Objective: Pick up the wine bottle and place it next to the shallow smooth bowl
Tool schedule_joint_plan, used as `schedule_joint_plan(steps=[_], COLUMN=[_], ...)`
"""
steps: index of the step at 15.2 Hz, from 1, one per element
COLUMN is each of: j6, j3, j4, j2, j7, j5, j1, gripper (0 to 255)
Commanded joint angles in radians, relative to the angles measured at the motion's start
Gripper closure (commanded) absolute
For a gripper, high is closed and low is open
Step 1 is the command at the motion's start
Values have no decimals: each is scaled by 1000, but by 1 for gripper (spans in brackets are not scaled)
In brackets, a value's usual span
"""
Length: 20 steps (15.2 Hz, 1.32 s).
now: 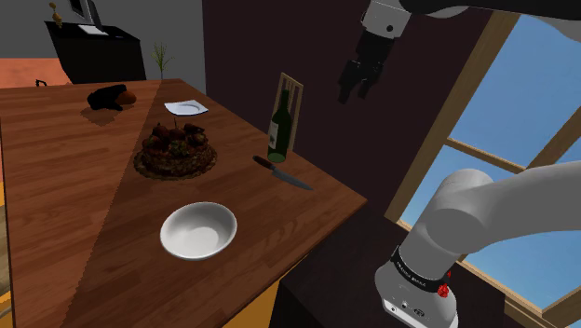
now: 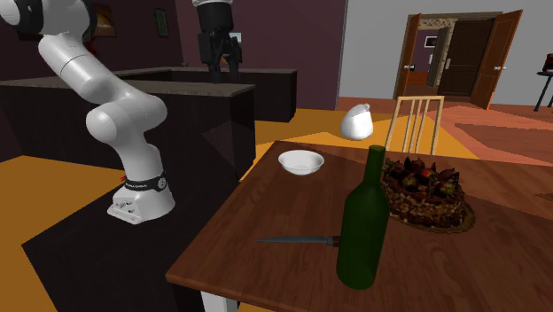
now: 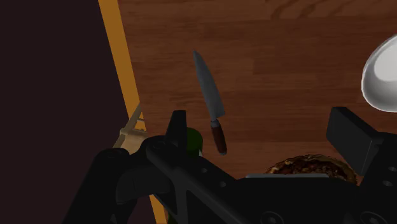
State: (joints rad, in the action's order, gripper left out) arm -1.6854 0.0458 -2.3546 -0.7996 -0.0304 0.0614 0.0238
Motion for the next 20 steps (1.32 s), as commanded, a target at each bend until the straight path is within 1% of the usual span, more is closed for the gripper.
schedule_joint_plan(steps=[1, 6, 11, 16, 20], j6=[0, -107, -186, -236, -252], j3=[0, 42, 82, 118, 141], j4=[0, 81, 194, 340, 481], j2=[0, 185, 375, 569, 727], j7=[0, 37, 77, 123, 162], j5=[0, 12, 7, -15, -46], j1=[0, -5, -6, -7, -12], gripper=[0, 0, 0, 0, 0])
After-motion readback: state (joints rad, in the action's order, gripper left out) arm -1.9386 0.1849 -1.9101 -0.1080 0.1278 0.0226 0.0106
